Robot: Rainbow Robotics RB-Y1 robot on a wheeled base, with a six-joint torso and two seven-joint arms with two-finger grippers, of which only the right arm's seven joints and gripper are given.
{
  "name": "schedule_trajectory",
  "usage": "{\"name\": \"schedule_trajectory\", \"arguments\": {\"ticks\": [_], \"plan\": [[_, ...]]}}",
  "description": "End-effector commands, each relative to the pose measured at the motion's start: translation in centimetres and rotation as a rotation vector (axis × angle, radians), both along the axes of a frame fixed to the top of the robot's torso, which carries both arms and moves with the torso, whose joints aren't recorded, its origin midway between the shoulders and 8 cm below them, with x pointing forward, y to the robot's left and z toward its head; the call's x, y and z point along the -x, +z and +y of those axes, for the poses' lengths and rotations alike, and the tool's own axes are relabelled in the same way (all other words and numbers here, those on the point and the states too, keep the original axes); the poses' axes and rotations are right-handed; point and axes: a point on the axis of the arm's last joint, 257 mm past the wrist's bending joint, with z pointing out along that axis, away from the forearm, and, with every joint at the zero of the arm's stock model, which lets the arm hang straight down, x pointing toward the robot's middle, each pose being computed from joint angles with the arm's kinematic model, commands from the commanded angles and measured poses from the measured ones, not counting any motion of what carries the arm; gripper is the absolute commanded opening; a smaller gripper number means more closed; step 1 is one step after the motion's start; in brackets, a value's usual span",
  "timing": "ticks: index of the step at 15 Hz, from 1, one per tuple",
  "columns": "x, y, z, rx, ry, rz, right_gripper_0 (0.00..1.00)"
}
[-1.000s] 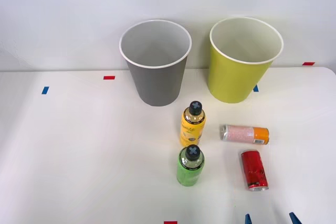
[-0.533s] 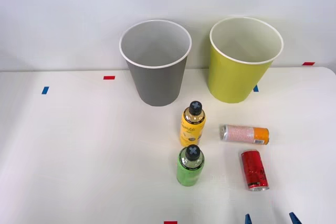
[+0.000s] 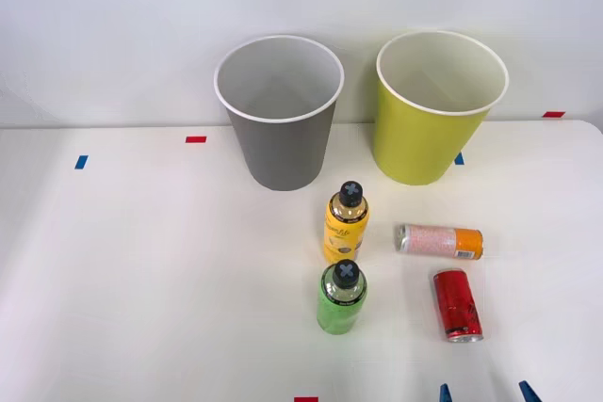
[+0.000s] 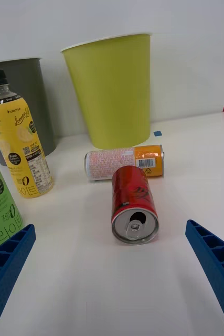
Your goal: Put cans in the gray bin, plastic bottles in the light green bin
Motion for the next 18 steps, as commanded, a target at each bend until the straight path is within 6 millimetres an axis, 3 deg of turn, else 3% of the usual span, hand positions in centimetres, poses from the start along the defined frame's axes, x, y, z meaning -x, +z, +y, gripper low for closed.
{"name": "schedule_trajectory", "arguments": {"ticks": [1,16,17,18], "plan": [[0.0,0.0,0.0,0.0,0.0,0.0,1.0],[0.0,0.0,0.0,0.0,0.0,0.0,1.0],[0.0,-1.5,-0.3,0.008,0.001,0.034,1.0],[0.2,-1.7,-0.4,0.012,0.002,0.03,1.0]]}}
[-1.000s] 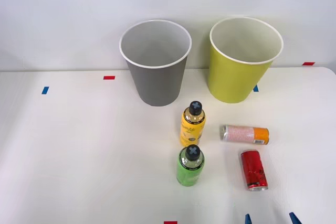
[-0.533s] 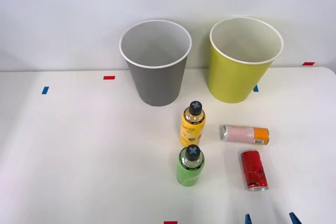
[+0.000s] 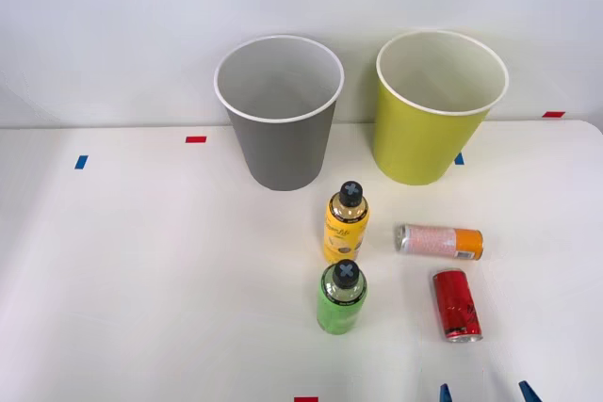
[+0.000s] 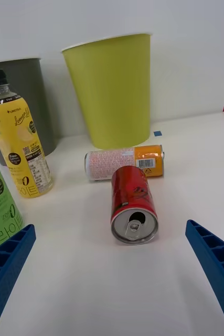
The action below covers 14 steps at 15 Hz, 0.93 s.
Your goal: Put cans in the gray bin, plastic bottles in the light green bin
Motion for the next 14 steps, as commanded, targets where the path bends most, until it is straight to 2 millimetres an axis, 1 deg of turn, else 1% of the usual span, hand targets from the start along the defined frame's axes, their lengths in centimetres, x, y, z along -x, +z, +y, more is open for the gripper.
{"name": "schedule_trajectory", "arguments": {"ticks": [1,2,5,6,8,10,12,14], "plan": [[0.1,-1.0,-0.6,0.025,0.002,0.009,1.0],[-0.1,0.0,-1.0,0.035,0.001,-0.019,1.0],[-1.0,2.4,-1.0,0.046,0.001,-0.075,1.0],[-1.4,2.8,-1.2,0.059,0.002,-0.073,1.0],[-2.0,3.3,-1.3,0.073,-0.003,-0.032,1.0],[-2.8,4.7,-1.3,0.078,-0.014,0.014,1.0],[-4.3,5.7,-0.8,0.089,-0.01,0.081,1.0],[-5.8,6.3,-0.8,0.094,-0.011,0.133,1.0]]}}
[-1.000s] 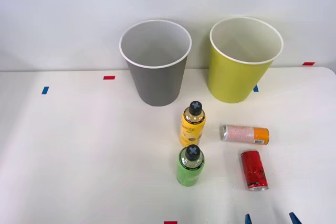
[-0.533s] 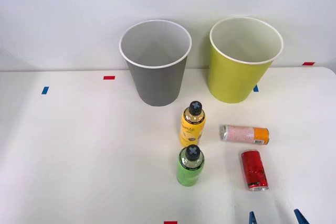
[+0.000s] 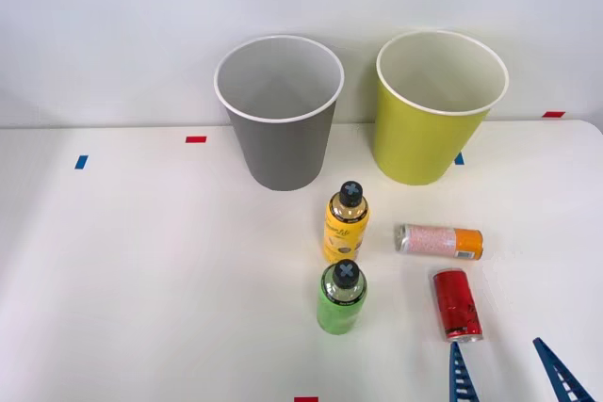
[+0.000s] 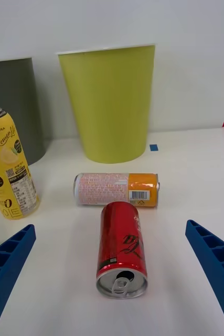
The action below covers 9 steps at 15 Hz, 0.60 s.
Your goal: Put cans in the gray bin, plastic bottles in the light green bin
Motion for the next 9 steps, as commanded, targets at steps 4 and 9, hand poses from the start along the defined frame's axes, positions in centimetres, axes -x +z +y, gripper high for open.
{"name": "schedule_trajectory", "arguments": {"ticks": [4,9], "plan": [[-3.7,0.9,-1.4,0.036,-0.023,0.173,1.0],[-5.3,0.5,-1.5,-0.061,-0.03,0.319,1.0]]}}
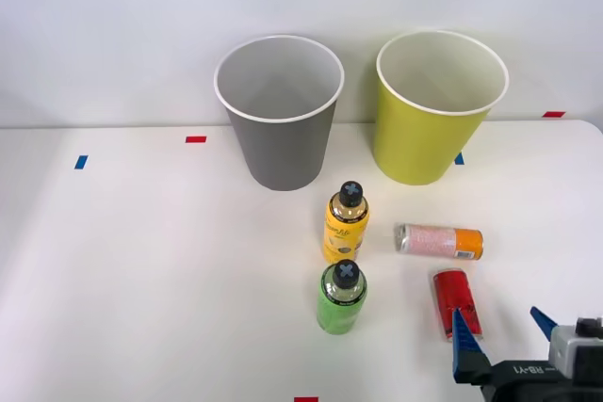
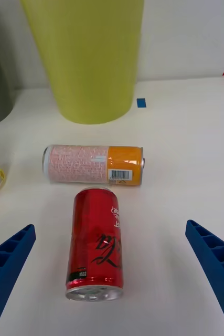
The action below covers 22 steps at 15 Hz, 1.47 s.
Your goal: Put cans in the gray bin, plastic bottles in the light green bin
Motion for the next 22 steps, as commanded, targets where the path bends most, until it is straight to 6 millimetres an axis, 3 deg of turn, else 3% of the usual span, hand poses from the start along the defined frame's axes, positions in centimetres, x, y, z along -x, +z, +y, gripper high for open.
{"name": "schedule_trajectory", "arguments": {"ticks": [1,7,13,18,22], "plan": [[-1.3,0.6,0.7,-0.115,-0.014,0.039,1.0],[-1.1,1.7,-0.3,0.027,-0.049,0.261,1.0],[-3.4,1.8,0.0,0.079,-0.062,0.355,1.0],[-2.6,0.2,0.9,-0.039,-0.108,0.471,1.0],[-4.8,-1.6,1.9,-0.055,-0.067,0.501,1.0]]}}
